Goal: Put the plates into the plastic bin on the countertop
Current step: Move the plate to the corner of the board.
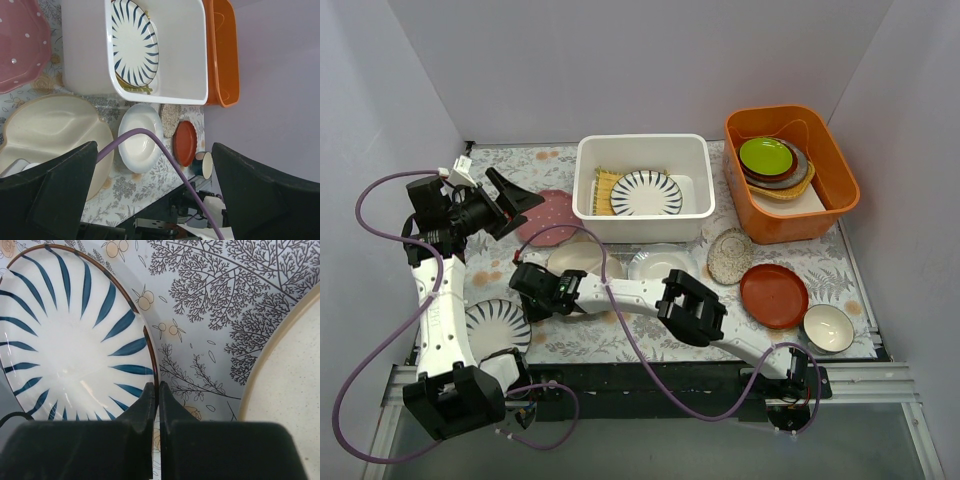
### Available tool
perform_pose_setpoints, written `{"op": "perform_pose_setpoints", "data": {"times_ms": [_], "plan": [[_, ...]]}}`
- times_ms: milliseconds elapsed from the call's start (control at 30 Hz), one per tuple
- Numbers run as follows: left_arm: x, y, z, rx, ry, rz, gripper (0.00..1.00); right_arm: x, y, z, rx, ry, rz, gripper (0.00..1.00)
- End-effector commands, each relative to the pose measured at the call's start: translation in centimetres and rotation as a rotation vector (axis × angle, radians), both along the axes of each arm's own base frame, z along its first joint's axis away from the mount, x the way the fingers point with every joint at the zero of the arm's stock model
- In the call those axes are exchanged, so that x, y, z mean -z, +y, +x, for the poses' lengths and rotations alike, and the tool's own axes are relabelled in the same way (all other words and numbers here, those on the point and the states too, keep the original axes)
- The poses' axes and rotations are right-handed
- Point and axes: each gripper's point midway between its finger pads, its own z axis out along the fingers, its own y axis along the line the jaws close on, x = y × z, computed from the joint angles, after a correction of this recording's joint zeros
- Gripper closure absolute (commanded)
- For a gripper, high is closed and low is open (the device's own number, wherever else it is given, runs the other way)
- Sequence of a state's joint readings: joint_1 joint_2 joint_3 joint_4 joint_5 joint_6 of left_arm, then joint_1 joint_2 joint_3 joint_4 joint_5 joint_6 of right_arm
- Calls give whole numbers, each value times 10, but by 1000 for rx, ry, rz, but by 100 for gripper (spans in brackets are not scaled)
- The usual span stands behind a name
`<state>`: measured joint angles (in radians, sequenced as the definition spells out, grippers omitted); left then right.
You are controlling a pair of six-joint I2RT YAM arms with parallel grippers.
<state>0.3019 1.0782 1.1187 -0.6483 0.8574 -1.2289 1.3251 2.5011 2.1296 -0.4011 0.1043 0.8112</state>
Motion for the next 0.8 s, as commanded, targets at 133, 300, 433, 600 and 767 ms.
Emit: {"op": "perform_pose_setpoints", "data": {"times_ms": [133, 300, 433, 600, 767], "plan": [[-7, -5, -9, 23, -43, -6, 2, 22, -60, 24, 25, -168, -228, 99], [-3, -6, -10, 25, -39, -4, 2, -12, -58, 33, 39, -219, -186, 99], [1, -5, -10, 22, -31, -3, 2, -29, -59, 33, 37, -235, -154, 99], [9, -1, -10, 2, -22, 24, 2, -54, -54, 31, 21, -247, -88, 99], [23, 2, -10, -19, -2, 37, 2, -74, -45, 24, -21, -258, -11, 99]]}}
